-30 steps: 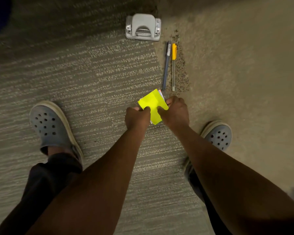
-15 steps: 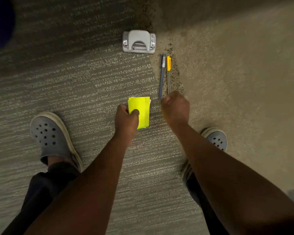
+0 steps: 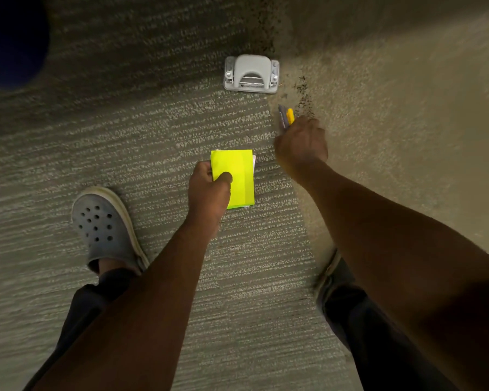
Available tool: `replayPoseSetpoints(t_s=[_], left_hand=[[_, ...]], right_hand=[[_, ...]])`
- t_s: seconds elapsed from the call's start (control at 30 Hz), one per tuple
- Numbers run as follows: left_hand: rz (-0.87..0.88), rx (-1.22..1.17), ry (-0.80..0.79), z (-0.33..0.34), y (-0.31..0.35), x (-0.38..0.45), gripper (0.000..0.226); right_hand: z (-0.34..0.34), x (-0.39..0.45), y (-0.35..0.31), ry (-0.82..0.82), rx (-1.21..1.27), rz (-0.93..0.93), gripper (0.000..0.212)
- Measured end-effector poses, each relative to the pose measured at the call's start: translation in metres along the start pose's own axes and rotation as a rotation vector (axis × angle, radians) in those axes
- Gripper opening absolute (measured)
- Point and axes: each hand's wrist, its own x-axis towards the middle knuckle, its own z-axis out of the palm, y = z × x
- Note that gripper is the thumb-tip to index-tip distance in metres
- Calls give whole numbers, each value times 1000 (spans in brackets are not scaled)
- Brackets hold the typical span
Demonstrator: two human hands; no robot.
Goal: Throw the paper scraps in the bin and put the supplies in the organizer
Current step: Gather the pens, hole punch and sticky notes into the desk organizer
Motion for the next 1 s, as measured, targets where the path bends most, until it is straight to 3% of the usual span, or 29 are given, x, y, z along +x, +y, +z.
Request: replayPoseSetpoints(t_s=[0.07,0.13,0.23,0.37,0.43,0.53,0.73,0.83,0.9,1.0], left_hand=[[-8,-23,-2,-2,2,1,16],[-7,-44,3,-5,5,3,20],[8,-77,34,-11,8,8,42],[59,-77,52,-19,12,15,66],[83,-93,49,-25,14,18,74],[105,-89,28,-35,19,21,80],[177,-69,69,-70,34,-7,73],[193,54,56,-95,46,-40,53],[166,93,85,-121,57,-66,39],[63,75,144,-149,70,-97,42]], right_hand=[[-1,-2,0,-11,30,-37,41],[-5,-1,0,-16,224,-39,24],[-19,2,-7,22,438,-108,16],[-45,22,-30,164,414,-283,35],[-56,39,-45,151,363,-317,45],[-67,62,-61,78,130,-320,42],[-79,34,-57,-53,55,-334,34],[-95,-18,-50,-171,77,-349,31],[-120,-62,-50,-235,157,-290,32],[-148,-119,-54,-303,423,-147,22]])
